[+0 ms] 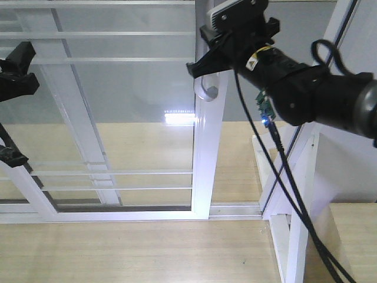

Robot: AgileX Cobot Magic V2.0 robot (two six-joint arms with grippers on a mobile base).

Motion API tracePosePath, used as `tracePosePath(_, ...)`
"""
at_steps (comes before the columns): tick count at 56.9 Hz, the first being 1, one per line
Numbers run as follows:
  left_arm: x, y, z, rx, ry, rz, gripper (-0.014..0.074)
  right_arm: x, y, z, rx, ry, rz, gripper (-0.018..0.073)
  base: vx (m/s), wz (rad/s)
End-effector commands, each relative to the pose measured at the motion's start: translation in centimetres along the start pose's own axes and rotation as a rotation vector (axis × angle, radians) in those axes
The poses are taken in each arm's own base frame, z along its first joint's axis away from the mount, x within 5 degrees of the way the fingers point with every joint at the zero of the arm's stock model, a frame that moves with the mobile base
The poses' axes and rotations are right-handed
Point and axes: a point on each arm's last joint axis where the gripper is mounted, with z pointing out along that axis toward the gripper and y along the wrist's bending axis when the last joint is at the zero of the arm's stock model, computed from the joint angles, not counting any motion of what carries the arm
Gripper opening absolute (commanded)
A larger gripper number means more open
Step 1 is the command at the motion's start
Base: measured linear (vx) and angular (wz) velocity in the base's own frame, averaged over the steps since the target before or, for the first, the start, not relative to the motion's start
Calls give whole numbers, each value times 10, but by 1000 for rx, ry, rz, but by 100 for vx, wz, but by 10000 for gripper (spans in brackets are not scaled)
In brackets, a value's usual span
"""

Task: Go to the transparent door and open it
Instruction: 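Release the handle with the right gripper and grasp it with the left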

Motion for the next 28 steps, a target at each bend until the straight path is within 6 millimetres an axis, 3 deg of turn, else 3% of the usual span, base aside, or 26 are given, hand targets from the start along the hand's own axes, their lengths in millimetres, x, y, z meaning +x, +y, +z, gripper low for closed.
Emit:
tracePosePath(1,-17,-4,3,27,-106,27,564,-41,-19,-26,49,-93,-21,-9,0,0)
tracePosePath(7,-9,-6,11,49,-87,-19,564,-39,-23,-52,69,-110,-40,-7,0,0)
tracePosePath(16,1,-15,30,159,-119,-84,564,-18,-21,-95,103,-143,-26,-6,0,0)
tracePosePath(28,1,-34,73,358,-76,-96,546,5,-18,-136,141,-124,45,-6,0,0)
